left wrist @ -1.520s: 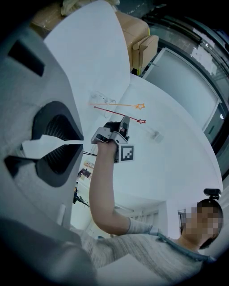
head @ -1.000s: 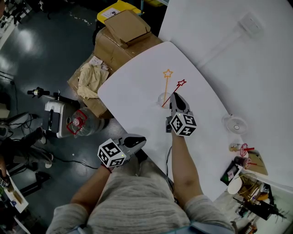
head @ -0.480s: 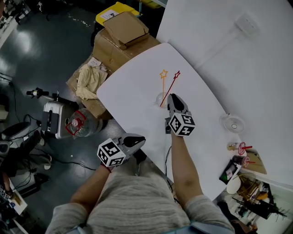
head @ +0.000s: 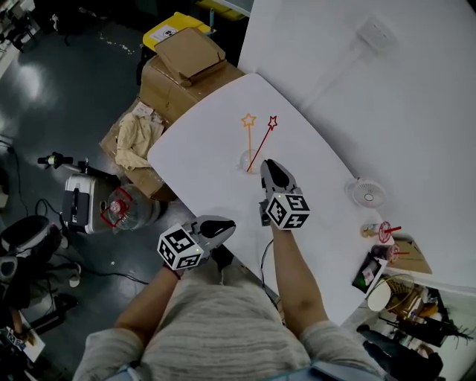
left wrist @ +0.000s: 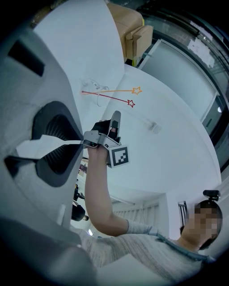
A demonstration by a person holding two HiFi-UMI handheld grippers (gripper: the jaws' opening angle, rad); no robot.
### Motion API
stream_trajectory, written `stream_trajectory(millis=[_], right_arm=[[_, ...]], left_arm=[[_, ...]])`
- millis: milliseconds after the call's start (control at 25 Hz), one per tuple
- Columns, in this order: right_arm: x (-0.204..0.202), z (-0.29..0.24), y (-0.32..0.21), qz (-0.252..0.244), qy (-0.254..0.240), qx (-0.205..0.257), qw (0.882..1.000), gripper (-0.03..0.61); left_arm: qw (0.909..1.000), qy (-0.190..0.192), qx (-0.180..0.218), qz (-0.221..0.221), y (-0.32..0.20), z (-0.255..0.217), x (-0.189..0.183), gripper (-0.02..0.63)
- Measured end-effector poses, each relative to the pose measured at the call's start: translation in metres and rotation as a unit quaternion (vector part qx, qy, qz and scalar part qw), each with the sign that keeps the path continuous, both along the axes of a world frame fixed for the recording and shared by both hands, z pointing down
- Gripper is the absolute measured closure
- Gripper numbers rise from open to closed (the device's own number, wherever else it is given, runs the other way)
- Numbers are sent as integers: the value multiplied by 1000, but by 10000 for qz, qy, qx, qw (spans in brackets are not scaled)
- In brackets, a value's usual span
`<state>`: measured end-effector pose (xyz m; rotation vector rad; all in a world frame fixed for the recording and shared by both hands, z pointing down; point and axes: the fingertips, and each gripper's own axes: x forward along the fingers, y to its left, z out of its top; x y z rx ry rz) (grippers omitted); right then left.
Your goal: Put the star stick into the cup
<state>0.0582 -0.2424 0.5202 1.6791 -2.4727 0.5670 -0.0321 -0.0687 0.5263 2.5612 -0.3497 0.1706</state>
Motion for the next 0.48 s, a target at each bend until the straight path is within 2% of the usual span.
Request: stream_trajectory(millis=[480], right_arm=[[9, -55, 57, -284, -183, 410, 9986, 557]], left_arm=[[9996, 105, 253, 118, 15, -24, 31, 594]])
